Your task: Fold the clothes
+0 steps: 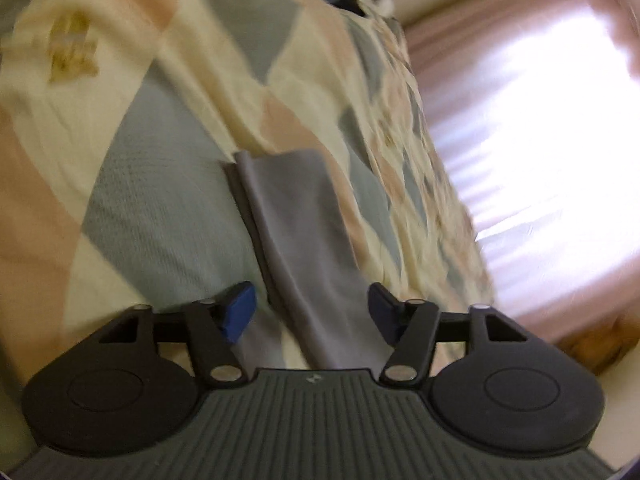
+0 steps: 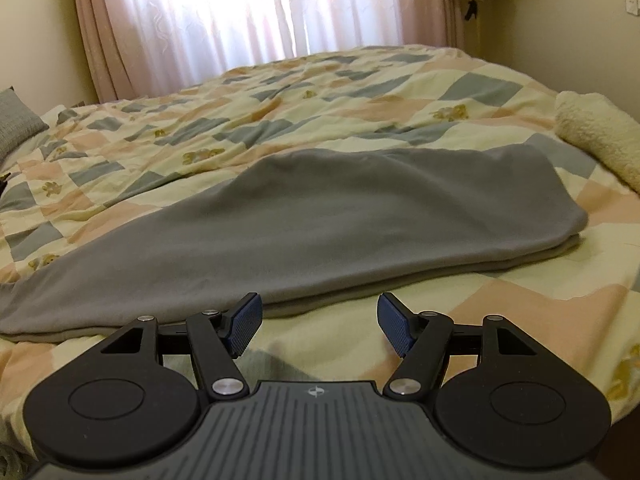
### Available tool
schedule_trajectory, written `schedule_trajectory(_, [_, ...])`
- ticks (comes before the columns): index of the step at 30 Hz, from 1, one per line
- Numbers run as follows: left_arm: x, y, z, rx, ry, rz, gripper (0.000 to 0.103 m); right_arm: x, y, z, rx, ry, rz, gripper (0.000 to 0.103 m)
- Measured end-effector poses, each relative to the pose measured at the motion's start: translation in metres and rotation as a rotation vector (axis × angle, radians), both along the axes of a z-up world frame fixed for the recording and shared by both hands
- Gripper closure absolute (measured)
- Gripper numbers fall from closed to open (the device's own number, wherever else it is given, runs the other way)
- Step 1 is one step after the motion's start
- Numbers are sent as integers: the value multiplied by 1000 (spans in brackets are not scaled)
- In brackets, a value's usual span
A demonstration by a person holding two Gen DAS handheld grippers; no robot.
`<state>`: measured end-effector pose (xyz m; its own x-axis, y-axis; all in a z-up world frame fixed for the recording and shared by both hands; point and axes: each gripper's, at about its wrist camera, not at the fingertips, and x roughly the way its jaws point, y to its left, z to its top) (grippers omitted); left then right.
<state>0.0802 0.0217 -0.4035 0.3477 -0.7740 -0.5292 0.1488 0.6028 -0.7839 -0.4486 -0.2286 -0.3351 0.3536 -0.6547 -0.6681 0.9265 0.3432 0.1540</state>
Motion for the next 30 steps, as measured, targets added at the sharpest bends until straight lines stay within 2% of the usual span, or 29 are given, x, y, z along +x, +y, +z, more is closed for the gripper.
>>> schedule_trajectory(2, [9, 1, -11, -19, 33, 26, 63, 5, -8, -3, 4, 12, -4, 37])
schedule_trajectory(5, [14, 1, -25, 1, 32, 38, 77, 9, -18, -5, 8, 18, -9, 37])
schedule_trajectory(11, [19, -11, -30, -47, -5, 55, 77, 19, -34, -10, 7, 29, 0, 37])
schedule_trajectory(13, [21, -17, -28, -21, -35, 41, 79, 21, -37, -11, 3, 32, 6, 37])
schedule_trajectory(15, [18, -24, -22, 29, -81, 22, 96, 22, -39, -13, 4, 30, 6, 37])
schedule_trajectory(16, [14, -28, -16, 65, -119, 9, 100, 21, -40, -14, 5, 27, 5, 37])
schedule_trajectory(20, [-17, -50, 24, 162, -372, -115, 100, 11, -37, -16, 4, 10, -1, 38])
schedule_trajectory(24, [-90, -104, 70, 196, -672, -403, 100, -3, -38, -13, 13, -25, -20, 38])
schedule_trajectory(27, [-164, -146, 77, 219, -853, -640, 99, -15, -42, -6, 25, -96, -27, 38])
schedule_trajectory(30, [-221, -179, 51, 288, -927, -838, 98, -20, -46, 0, 47, -184, -5, 38])
